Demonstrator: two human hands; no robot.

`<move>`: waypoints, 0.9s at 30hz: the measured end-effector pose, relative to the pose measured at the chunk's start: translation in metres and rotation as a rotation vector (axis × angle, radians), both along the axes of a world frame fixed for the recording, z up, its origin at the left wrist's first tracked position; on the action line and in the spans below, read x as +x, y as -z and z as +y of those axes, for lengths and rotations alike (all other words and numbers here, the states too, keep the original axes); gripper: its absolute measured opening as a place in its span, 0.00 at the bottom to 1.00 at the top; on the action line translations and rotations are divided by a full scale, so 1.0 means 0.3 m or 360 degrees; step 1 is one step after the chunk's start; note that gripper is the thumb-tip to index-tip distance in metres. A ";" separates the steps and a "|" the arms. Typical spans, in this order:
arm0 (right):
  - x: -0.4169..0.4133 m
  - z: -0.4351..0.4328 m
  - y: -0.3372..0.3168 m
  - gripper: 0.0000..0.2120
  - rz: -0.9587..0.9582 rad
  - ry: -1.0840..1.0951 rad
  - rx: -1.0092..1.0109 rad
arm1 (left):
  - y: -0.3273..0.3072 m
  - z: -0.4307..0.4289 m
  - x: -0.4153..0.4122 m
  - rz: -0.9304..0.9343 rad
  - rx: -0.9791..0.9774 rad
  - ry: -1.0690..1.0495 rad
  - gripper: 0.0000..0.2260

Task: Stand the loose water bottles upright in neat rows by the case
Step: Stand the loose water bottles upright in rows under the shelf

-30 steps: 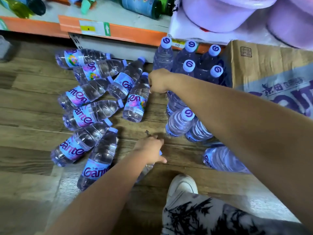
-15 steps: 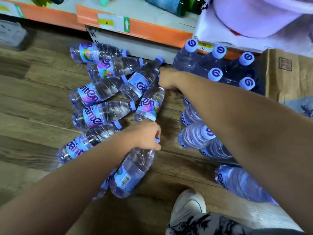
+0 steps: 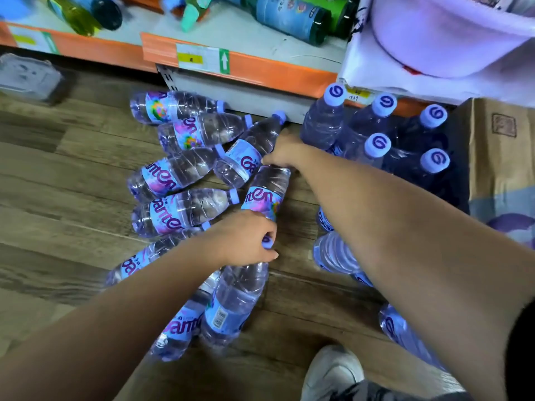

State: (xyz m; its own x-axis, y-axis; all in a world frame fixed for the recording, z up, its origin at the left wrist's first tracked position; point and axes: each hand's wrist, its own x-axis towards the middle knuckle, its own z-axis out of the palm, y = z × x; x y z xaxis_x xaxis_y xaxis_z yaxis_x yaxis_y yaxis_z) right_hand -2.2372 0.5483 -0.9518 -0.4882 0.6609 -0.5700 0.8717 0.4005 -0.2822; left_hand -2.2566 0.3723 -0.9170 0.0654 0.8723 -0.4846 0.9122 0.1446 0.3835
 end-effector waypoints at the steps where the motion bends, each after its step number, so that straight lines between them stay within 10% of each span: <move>1: 0.003 0.003 0.001 0.34 0.0010 0.0028 -0.0028 | -0.005 -0.005 -0.006 -0.0019 -0.0021 -0.0004 0.09; 11: -0.028 -0.059 -0.104 0.09 0.0225 0.0031 -0.0124 | -0.019 -0.026 -0.006 0.0110 -0.0068 -0.0075 0.11; 18: 0.122 -0.075 -0.243 0.08 0.0294 0.0090 -0.0603 | -0.093 -0.040 0.029 0.0137 -0.0098 0.0135 0.13; 27: 0.295 -0.123 -0.404 0.08 0.0308 -0.0291 -0.0104 | -0.211 -0.009 0.061 0.0156 0.0045 0.0321 0.16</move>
State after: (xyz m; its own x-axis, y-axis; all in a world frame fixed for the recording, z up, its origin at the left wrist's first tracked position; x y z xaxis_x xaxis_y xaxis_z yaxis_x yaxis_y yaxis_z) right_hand -2.1486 0.5114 -0.8307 -0.7000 0.5166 -0.4930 0.7139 0.5219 -0.4669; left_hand -2.2382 0.3696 -0.8538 0.1936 0.8595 -0.4730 0.9546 -0.0538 0.2930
